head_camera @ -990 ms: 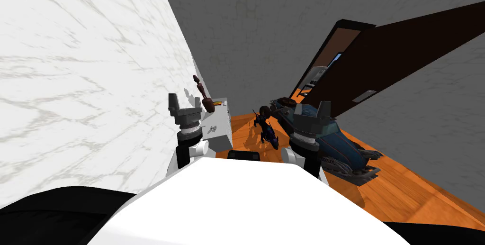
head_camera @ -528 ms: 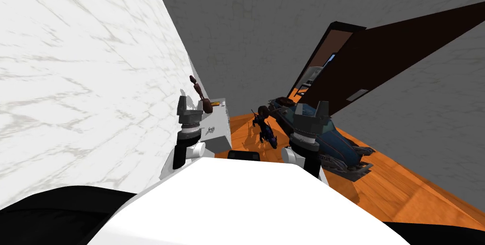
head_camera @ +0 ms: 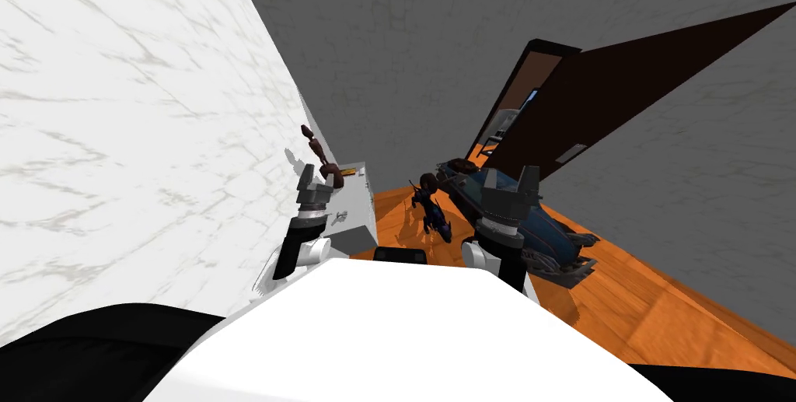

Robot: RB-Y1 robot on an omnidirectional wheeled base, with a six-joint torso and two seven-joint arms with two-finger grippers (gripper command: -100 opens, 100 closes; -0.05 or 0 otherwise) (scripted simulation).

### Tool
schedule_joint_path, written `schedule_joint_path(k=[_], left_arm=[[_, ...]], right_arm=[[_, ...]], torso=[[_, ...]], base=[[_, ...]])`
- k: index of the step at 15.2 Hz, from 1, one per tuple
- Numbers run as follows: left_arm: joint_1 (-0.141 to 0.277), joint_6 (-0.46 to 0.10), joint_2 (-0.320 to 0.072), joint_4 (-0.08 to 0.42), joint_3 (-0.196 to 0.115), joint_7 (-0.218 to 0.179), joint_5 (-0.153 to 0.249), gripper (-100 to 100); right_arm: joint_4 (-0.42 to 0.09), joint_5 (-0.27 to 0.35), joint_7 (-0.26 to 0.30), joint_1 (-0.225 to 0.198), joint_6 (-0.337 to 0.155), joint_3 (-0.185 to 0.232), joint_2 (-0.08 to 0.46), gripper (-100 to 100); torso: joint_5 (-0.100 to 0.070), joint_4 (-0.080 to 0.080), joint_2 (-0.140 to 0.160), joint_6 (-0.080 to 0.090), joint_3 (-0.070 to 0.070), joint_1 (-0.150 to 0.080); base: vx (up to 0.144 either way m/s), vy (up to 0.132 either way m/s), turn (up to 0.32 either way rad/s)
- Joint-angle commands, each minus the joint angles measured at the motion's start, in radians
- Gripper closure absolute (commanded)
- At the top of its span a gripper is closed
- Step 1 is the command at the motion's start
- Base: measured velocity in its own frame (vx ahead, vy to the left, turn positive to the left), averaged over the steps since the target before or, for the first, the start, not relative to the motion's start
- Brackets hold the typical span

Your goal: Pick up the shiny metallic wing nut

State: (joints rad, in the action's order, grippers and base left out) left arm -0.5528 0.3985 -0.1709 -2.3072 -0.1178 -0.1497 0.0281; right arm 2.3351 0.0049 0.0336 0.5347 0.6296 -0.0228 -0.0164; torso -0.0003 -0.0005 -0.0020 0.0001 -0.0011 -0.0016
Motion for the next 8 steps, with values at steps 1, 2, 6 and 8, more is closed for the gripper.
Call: schedule_joint_path(k=[1, 2, 6, 8], left_arm=[[-0.009, -0.05, -0.018, 0.016, -0.018, 0.005, 0.024, -100], [-0.009, -0.064, -0.018, 0.016, -0.018, 0.005, 0.024, -100], [-0.034, -0.143, -0.038, 0.039, -0.045, 0.015, 0.063, -100], [-0.048, -0.191, -0.047, 0.052, -0.06, 0.02, 0.083, -100]], right_arm=[[0.0, 0.0, 0.0, 0.0, 0.0, 0.0, 0.0, 0], [0.0, 0.0, 0.0, 0.0, 0.0, 0.0, 0.0, 0], [0.0, 0.0, 0.0, 0.0, 0.0, 0.0, 0.0, 0], [0.0, 0.0, 0.0, 0.0, 0.0, 0.0, 0.0, 0]], torso=[[0.0, 0.0, 0.0, 0.0, 0.0, 0.0], [0.0, 0.0, 0.0, 0.0, 0.0, 0.0], [0.0, 0.0, 0.001, 0.0, 0.0, 0.0], [0.0, 0.0, 0.0, 0.0, 0.0, 0.0]], base=[[0.029, -0.026, -0.098], [0.027, -0.024, -0.08], [0.022, -0.019, -0.078], [0.035, -0.024, -0.106]])
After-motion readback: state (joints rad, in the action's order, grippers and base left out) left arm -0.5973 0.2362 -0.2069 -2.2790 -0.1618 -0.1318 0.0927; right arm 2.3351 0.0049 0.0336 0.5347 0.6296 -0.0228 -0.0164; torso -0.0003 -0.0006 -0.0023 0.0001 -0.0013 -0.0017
